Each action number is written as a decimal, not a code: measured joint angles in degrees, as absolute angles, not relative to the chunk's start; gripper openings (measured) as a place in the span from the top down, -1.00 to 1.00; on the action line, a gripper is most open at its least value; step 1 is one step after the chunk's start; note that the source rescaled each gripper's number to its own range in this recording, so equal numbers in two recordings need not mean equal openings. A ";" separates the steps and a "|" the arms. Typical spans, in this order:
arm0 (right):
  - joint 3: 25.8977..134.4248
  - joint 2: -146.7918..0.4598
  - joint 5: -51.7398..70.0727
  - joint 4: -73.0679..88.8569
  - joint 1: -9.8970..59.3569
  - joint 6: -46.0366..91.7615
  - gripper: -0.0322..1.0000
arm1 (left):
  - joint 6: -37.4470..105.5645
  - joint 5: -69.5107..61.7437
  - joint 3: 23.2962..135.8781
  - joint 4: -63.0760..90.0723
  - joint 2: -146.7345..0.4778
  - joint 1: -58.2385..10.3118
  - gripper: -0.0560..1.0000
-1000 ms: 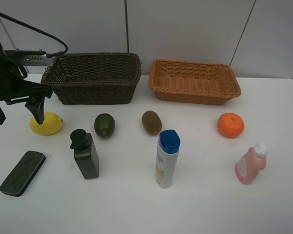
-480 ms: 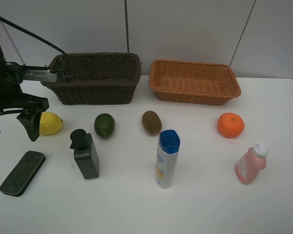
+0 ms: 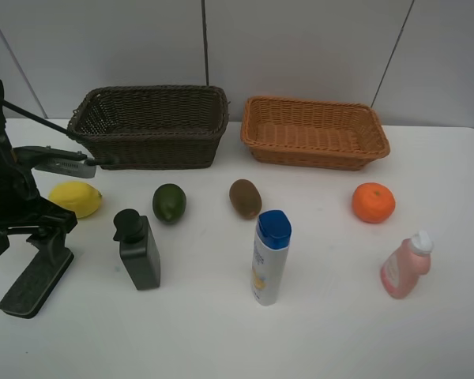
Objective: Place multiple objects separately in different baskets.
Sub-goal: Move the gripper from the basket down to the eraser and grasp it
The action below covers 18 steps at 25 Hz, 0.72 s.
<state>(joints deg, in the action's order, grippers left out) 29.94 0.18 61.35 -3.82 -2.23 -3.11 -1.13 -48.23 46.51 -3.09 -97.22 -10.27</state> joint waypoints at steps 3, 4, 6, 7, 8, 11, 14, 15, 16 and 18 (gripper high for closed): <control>29.94 0.18 61.35 -3.82 -2.23 -3.11 -1.00 | 0.41 -42.79 44.26 -3.09 -97.22 -10.27 -0.96; 29.94 0.18 61.35 -3.82 -2.23 -3.11 -1.00 | 0.65 -41.70 43.73 -3.09 -97.22 -10.27 -0.96; 29.94 0.18 61.35 -3.82 -2.23 -3.11 -1.00 | 0.76 -39.25 42.81 -3.09 -97.22 -10.27 -0.96; 29.94 0.18 61.35 -3.82 -2.23 -3.11 -1.00 | 0.87 -38.30 42.30 -3.09 -97.22 -10.27 -0.96; 29.94 0.18 61.35 -3.82 -2.23 -3.11 -1.00 | 0.92 -37.30 41.70 -3.14 -97.22 -10.27 -0.96; 29.94 0.18 61.35 -3.82 -2.23 -3.11 -1.00 | 0.98 -34.60 39.93 -3.23 -97.22 -10.27 -0.96; 29.94 0.18 61.35 -3.82 -2.23 -3.11 -1.00 | 0.97 -32.10 38.81 -3.35 -97.22 -10.27 -0.96; 29.94 0.18 61.35 -3.82 -2.23 -3.11 -1.00 | 0.97 -31.48 38.62 -3.35 -97.29 -10.27 -0.96; 29.94 0.18 61.35 -3.82 -2.23 -3.11 -1.00 | 0.92 -31.16 38.55 -3.35 -97.62 -10.27 -0.96; 29.94 0.18 61.35 -3.82 -2.23 -3.11 -1.00 | 0.92 -30.88 38.55 -3.35 -98.80 -10.27 -0.96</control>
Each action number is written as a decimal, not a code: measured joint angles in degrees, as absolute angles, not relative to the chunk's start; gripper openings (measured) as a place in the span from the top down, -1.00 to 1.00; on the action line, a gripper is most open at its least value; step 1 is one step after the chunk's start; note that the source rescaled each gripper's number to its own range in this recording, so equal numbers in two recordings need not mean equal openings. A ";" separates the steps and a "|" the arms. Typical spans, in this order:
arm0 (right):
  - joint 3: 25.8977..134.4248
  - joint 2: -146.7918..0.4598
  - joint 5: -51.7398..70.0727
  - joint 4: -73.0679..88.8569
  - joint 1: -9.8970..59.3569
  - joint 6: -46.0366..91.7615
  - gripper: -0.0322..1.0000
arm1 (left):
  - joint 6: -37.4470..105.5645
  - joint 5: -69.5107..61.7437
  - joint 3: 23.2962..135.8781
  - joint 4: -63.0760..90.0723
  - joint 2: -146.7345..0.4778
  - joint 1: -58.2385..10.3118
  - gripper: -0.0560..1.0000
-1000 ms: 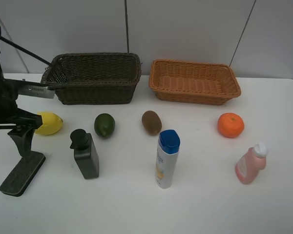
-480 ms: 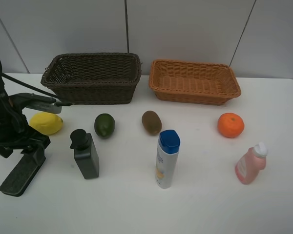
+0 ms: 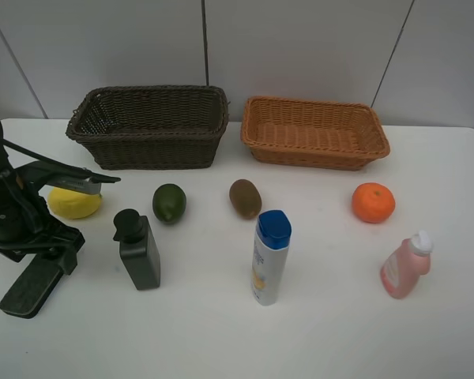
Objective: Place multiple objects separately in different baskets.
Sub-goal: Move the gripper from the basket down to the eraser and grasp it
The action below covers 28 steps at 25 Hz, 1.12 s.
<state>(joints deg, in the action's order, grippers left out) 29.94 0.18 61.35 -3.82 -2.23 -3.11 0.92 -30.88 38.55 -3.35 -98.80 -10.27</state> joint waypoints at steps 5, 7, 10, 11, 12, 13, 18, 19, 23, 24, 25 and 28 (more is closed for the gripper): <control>29.94 0.18 61.35 -3.82 -2.23 -3.11 -1.00 | 0.71 -29.90 38.55 -3.30 -104.07 -10.27 -0.96; 29.94 0.18 61.35 -3.82 -2.23 -3.11 -1.00 | 0.44 -30.00 38.68 -2.87 -105.14 -10.27 -0.96; 29.94 0.18 61.35 -3.82 -2.23 -3.11 -1.00 | -0.56 -30.67 38.99 -2.68 -106.01 -10.27 -0.96; 29.94 0.18 61.35 -3.82 -2.23 -3.11 -1.00 | -1.02 -30.96 39.14 -2.52 -106.23 -10.22 -0.96; 29.94 0.18 61.35 -3.82 -2.23 -3.11 -1.00 | -1.60 -31.26 39.26 -2.48 -106.28 -10.22 -0.92; 29.94 0.18 61.35 -3.82 -2.23 -3.11 -1.00 | -2.47 -31.56 39.31 -2.25 -106.28 -10.22 -0.84; 29.94 0.18 61.35 -3.82 -2.23 -3.11 -1.00 | -3.78 -34.10 40.88 -0.49 -106.78 -10.28 -0.23; 29.94 0.18 61.35 -3.82 -2.23 -3.11 -1.00 | -3.78 -35.33 41.45 -0.44 -107.05 -10.28 -0.15; 29.94 0.18 61.35 -3.82 -2.23 -3.11 -1.00 | -4.03 -38.88 43.37 -1.46 -107.99 -10.28 -0.05; 29.94 0.18 61.35 -3.82 -2.23 -3.11 -1.00 | -4.10 -39.21 43.66 -1.72 -108.06 -10.28 -0.05; 29.94 0.18 61.35 -3.82 -2.23 -3.11 -1.00 | -4.20 -39.37 43.89 -1.79 -108.10 -10.28 -0.05; 29.94 0.18 61.35 -3.82 -2.23 -3.11 -1.00 | -5.11 -39.30 44.01 -1.84 -108.21 -10.28 -0.05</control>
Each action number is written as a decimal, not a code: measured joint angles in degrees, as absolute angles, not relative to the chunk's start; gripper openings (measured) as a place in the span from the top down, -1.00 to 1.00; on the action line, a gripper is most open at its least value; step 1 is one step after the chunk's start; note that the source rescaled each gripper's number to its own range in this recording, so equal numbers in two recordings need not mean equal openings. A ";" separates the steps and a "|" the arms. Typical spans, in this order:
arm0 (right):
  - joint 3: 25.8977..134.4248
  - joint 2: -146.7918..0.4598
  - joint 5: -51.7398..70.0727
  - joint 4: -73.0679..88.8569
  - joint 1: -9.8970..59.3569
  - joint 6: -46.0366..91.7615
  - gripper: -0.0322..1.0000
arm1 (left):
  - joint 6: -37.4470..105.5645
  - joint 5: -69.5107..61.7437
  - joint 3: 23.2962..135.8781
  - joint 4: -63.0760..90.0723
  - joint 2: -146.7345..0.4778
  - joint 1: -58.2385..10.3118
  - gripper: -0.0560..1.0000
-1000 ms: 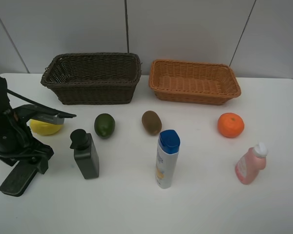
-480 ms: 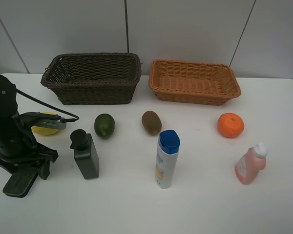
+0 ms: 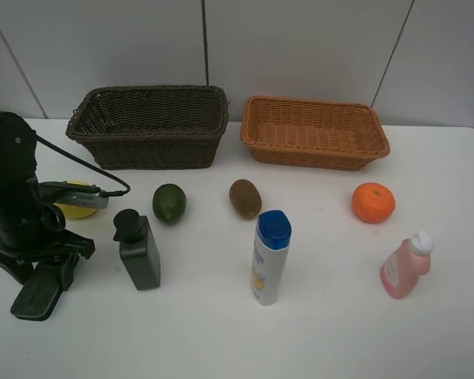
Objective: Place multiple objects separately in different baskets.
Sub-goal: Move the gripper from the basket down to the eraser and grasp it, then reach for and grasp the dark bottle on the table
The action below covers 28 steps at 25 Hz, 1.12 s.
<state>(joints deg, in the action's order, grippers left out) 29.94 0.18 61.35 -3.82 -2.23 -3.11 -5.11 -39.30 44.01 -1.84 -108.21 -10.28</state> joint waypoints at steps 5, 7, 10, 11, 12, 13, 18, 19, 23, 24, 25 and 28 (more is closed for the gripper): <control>29.94 0.18 61.35 -3.82 -2.23 -3.11 -1.00 | -5.15 -39.54 44.01 -1.41 -108.27 -10.28 -0.04; 29.94 0.18 61.35 -3.82 -2.23 -3.11 -1.00 | -5.17 -39.64 44.01 -1.41 -108.29 -10.28 -0.03; 29.94 0.18 61.35 -3.82 -2.23 -3.11 -1.00 | -5.44 -39.64 44.01 -1.41 -108.29 -10.28 0.22; 29.94 0.18 61.35 -3.82 -2.23 -3.11 -1.00 | -5.48 -39.64 44.01 -1.41 -108.29 -10.28 0.22; 29.94 0.18 61.35 -3.82 -2.23 -3.11 -1.00 | -5.48 -39.64 44.01 -1.41 -108.29 -10.28 0.22; 29.94 0.18 61.35 -3.82 -2.23 -3.11 -1.00 | -5.48 -39.64 44.01 -1.41 -108.29 -10.28 0.22; 29.94 0.18 61.35 -3.82 -2.23 -3.11 -1.00 | -5.70 -40.33 44.78 -1.41 -108.07 -10.28 0.22; 29.94 0.18 61.35 -3.82 -2.23 -3.11 -1.00 | -5.75 -41.12 45.29 -1.20 -107.63 -10.28 0.22; 29.94 0.18 61.35 -3.82 -2.23 -3.11 -1.00 | -5.40 -46.38 49.53 0.61 -102.24 -10.28 0.22; 29.94 0.18 61.35 -3.82 -2.23 -3.11 -1.00 | -5.23 -47.80 51.01 1.49 -100.62 -10.28 0.22; 29.94 0.18 61.35 -3.82 -2.23 -3.11 -1.00 | -5.07 -49.09 52.68 2.85 -98.92 -10.28 0.22; 29.94 0.18 61.35 -3.82 -2.23 -3.11 -1.00 | -4.87 -51.47 60.05 7.19 -94.57 -10.28 0.22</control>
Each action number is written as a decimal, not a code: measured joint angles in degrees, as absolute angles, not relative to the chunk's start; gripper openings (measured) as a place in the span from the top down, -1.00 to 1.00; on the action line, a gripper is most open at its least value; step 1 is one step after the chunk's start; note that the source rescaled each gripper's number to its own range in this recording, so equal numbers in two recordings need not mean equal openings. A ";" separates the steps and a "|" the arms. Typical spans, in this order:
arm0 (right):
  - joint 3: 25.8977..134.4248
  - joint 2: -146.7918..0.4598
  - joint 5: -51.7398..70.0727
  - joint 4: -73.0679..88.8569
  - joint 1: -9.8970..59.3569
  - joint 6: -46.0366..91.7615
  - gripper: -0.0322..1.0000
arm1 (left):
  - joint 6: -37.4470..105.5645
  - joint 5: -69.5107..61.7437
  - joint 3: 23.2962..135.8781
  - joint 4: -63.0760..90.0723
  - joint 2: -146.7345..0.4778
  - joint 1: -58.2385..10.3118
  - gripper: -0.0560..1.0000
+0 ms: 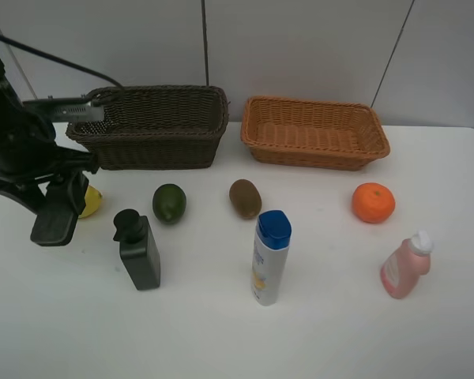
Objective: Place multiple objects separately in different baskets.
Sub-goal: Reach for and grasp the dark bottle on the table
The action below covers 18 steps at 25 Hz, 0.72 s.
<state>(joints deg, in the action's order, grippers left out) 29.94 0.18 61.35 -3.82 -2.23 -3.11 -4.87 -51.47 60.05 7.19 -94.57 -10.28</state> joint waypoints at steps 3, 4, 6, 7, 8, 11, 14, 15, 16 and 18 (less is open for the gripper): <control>29.94 0.18 61.35 -3.82 -2.23 -3.11 -1.00 | -4.88 -51.87 70.07 8.70 -95.85 -10.28 0.22; 29.94 0.18 61.35 -3.82 -2.23 -3.11 -1.00 | -4.88 -51.87 73.20 8.70 -97.31 -10.28 0.22; 29.94 0.18 61.35 -3.82 -2.23 -3.11 -1.00 | -4.86 -51.92 81.21 8.76 -102.32 -10.28 0.22; 29.94 0.18 61.35 -3.82 -2.23 -3.11 -1.00 | -4.86 -51.92 84.64 8.76 -105.30 -10.28 0.22; 29.94 0.18 61.35 -3.82 -2.23 -3.11 -1.00 | -4.86 -51.97 88.74 8.76 -107.85 -10.28 0.22; 29.94 0.18 61.35 -3.82 -2.23 -3.11 -1.00 | -5.06 -52.31 99.67 9.75 -116.83 -10.28 0.22; 29.94 0.18 61.35 -3.82 -2.23 -3.11 -1.00 | -5.11 -52.56 109.52 9.16 -123.91 -10.28 0.22; 29.94 0.18 61.35 -3.82 -2.23 -3.11 -1.00 | -5.11 -52.70 111.87 8.40 -125.71 -10.28 0.22; 29.94 0.18 61.35 -3.82 -2.23 -3.11 -1.00 | -5.11 -52.76 114.46 7.67 -127.59 -10.28 0.22; 29.94 0.18 61.35 -3.82 -2.23 -3.11 -1.00 | -5.25 -52.67 118.47 6.31 -130.55 -10.28 0.10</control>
